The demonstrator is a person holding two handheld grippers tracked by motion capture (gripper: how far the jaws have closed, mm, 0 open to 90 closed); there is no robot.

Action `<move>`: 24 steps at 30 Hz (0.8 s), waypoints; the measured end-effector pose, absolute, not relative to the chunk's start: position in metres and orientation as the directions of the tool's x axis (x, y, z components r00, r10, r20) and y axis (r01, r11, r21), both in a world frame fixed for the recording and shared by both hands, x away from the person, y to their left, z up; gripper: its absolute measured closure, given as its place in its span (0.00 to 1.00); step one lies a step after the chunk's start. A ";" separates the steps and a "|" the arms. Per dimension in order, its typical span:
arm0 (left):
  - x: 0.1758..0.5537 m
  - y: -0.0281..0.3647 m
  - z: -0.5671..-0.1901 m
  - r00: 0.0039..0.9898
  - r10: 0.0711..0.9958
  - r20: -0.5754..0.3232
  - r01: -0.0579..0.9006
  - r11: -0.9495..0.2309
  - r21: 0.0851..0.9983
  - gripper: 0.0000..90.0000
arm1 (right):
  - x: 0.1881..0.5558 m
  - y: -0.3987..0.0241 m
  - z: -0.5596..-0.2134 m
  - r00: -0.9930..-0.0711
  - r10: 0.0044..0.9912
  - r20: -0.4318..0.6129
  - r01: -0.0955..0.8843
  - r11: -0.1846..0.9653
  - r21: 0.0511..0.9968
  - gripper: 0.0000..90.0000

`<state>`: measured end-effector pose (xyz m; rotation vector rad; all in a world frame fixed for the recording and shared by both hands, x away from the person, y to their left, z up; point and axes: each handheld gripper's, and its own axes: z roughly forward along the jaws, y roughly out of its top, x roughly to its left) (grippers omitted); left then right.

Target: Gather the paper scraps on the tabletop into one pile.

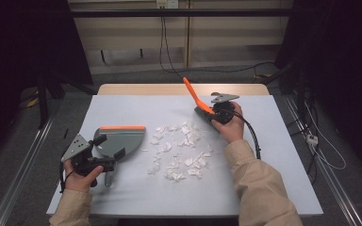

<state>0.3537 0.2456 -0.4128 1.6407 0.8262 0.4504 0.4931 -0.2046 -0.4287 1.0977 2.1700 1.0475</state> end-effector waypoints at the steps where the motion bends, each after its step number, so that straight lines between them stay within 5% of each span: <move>1: 0.354 0.246 -0.413 0.674 0.725 -0.146 0.274 -0.062 0.960 0.03 | 0.492 -0.202 -0.430 -0.572 0.815 -0.091 0.438 0.398 0.806 0.79; 24: 0.347 0.253 -0.413 0.650 0.749 -0.129 0.271 -0.070 0.960 0.04 | 0.425 -0.178 -0.423 -0.777 0.627 -0.058 0.341 0.496 0.799 0.79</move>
